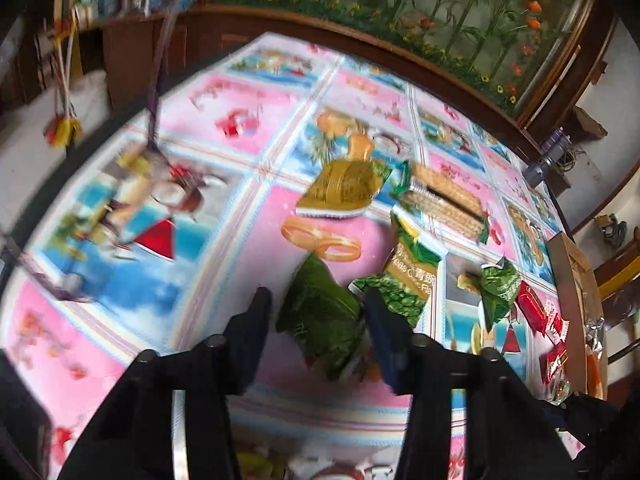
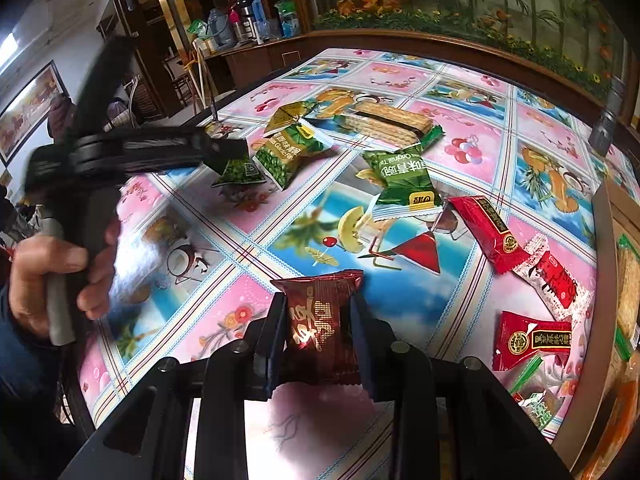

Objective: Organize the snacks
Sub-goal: 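Grasp the dark red candy packet with the right gripper while the left grasps a green snack bag, then lift the dark red packet and green bag off the table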

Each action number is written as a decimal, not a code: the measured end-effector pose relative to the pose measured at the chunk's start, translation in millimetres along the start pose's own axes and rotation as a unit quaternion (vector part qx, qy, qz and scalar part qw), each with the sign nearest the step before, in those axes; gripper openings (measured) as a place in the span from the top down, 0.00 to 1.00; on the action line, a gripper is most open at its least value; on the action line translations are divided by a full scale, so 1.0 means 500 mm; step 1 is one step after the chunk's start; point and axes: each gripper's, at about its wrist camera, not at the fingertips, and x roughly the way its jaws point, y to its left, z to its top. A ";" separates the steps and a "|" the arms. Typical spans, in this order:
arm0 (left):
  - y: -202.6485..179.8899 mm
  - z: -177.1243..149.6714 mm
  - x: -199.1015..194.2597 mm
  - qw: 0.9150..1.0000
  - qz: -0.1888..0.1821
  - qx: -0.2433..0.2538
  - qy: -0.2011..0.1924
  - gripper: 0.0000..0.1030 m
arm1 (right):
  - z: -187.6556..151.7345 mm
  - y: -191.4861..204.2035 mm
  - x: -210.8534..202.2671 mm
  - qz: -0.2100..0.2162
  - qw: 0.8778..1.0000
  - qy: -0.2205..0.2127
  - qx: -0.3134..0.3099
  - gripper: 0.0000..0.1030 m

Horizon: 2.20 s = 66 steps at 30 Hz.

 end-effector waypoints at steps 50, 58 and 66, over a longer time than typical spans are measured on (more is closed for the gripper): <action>-0.194 -0.092 -0.076 0.955 0.034 0.242 -0.168 0.65 | 0.008 -0.110 -0.027 -0.047 0.988 -0.082 0.123 0.70; -0.184 -0.086 -0.074 0.961 0.018 0.227 -0.157 0.65 | 0.007 -0.114 -0.033 -0.048 0.986 -0.090 0.130 0.70; -0.181 -0.085 -0.077 0.964 -0.002 0.219 -0.152 0.65 | 0.006 -0.124 -0.048 -0.050 0.983 -0.105 0.143 0.70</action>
